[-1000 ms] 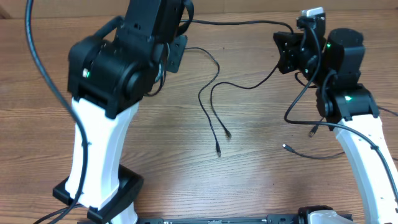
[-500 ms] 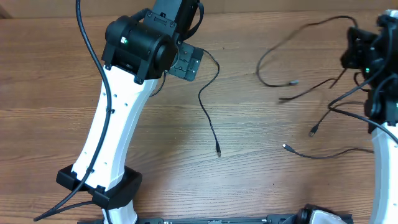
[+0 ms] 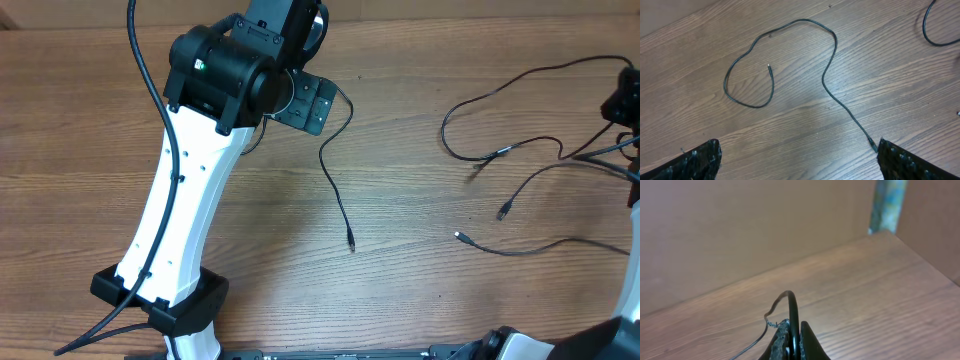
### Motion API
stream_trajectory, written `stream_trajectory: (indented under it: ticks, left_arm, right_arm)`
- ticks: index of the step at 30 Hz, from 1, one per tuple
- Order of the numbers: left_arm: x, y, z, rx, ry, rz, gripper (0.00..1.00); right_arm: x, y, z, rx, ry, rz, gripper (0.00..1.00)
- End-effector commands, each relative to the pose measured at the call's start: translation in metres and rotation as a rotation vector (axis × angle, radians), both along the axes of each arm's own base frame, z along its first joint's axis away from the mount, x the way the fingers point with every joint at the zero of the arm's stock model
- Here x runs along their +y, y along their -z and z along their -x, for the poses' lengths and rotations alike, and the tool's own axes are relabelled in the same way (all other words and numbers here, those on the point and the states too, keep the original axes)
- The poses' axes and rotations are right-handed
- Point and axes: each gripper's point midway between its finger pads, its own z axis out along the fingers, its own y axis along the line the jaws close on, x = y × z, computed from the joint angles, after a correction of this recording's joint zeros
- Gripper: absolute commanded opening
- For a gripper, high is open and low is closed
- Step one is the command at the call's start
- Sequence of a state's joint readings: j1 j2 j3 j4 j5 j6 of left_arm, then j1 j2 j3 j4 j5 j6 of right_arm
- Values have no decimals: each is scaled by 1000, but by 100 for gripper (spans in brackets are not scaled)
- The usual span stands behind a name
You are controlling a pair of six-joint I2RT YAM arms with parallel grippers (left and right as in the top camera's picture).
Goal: Untangle cables
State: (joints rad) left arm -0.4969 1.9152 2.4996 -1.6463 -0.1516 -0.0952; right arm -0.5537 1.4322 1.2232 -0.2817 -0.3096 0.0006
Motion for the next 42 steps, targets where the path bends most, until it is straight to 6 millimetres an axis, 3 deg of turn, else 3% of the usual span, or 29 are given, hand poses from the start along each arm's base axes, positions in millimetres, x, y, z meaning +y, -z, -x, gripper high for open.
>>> stream_trajectory:
  ticks: [1,8,12,14,15,16,17,20,25,28,31,34,38,41,42]
  left_arm:
    - [-2,0,2,5,12,9,100]
    - [-2,0,2,5,12,9,99]
    - [-2,0,2,5,12,9,100]
    - [-2,0,2,5,12,9,100]
    - [-2,0,2,5,12,9,99]
    - [-2,0,2,5,12,9,100]
    - [-2,0,2,5,12,9,100]
    - [-2,0,2,5,12,9,100]
    - [-2,0,2,5,12,9,100]
    - [-2,0,2,5,12,9,99]
    - [-2,0,2,5,12,9,100]
    - [-2,0,2,5,12,9,100]
    - [-2,0,2,5,12,9,100]
    - [-2,0,2,5,12,9,99]
    - [-2,0,2,5,12,9,100]
  right_arm:
    - [-30,9,-2,8,56,-6,4]
    - [-96,46,19,71,219,-33,4]
    - [-136,60,49,99,442,-100,7]
    - [-146,61,60,84,497,-143,26]
    - [-149,61,63,73,518,-164,44]
    - [-152,61,65,63,538,-186,83]
    - [-152,61,66,57,549,-202,97]
    - [-149,61,63,37,541,-245,100]
    - [-106,54,35,-5,292,-350,100]
    - [-64,48,15,-17,97,-402,100]
    - [-34,49,1,1,7,-425,100]
    - [9,54,-15,45,-118,-384,100]
    - [100,61,-42,100,-370,-278,100]
    - [144,72,-54,129,-462,-250,100]
    - [168,81,-61,144,-510,-246,100]
